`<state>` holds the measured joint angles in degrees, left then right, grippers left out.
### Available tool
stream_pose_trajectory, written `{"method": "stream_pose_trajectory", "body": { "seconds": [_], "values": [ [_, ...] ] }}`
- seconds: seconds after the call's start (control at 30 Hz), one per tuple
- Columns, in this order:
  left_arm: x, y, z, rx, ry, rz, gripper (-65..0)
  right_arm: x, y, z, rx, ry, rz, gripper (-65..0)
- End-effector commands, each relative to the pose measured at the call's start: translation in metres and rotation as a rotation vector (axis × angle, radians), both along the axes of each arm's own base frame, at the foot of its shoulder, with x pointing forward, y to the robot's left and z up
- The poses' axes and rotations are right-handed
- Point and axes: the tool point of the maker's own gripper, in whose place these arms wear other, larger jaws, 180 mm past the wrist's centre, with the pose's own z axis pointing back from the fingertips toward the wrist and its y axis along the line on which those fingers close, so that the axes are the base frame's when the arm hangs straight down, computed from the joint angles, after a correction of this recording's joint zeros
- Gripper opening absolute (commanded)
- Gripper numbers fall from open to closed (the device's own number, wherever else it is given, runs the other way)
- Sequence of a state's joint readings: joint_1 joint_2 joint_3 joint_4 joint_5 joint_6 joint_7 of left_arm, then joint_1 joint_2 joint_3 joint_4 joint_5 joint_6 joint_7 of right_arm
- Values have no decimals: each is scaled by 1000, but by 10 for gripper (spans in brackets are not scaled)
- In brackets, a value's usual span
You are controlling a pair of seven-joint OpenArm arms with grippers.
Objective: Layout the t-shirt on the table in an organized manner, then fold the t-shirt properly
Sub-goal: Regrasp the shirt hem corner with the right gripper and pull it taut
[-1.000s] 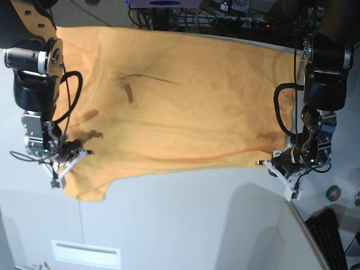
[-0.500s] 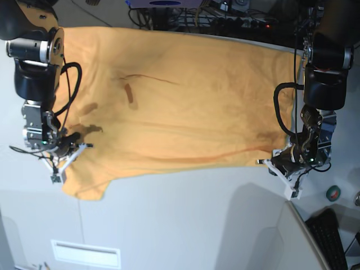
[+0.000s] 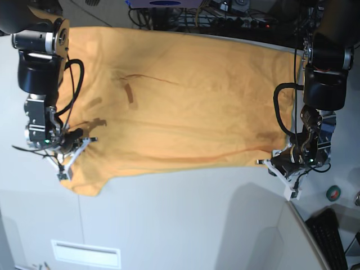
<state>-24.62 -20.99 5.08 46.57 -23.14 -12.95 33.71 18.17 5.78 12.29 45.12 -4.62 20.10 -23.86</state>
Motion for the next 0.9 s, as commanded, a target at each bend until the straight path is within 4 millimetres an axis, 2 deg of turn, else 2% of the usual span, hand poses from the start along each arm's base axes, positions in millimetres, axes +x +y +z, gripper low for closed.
{"method": "stream_pose_trajectory", "body": {
  "seconds": [0.0,0.07,0.2,0.4,0.47,0.53,0.6,0.7,0.8,0.87],
  "values": [
    [17,5,20,2,-60,3,-650,3,26,4,39,7,88,-650],
    [17,5,20,4,-60,2,-650,8,36,11,39,-12,143,-650],
    [17,6,20,5,-60,3,-650,24,33,35,13,-73,147,-650],
    [17,8,20,5,-62,7,-650,40,21,76,-63,-127,153,-650],
    [17,8,20,5,-62,7,-650,43,16,84,-72,-146,142,-650],
    [17,8,20,5,-62,7,-650,47,0,89,-60,-160,83,-650],
    [17,8,20,5,-62,7,-650,57,-13,97,-38,-175,28,-591],
    [16,8,20,5,-60,7,-650,63,-43,90,-4,-134,-60,-467],
    [16,7,19,6,-59,4,-650,68,-52,76,56,-115,-109,-393],
    [16,7,19,7,-58,3,-650,69,-51,64,92,-108,-121,-362]
  ]
}}
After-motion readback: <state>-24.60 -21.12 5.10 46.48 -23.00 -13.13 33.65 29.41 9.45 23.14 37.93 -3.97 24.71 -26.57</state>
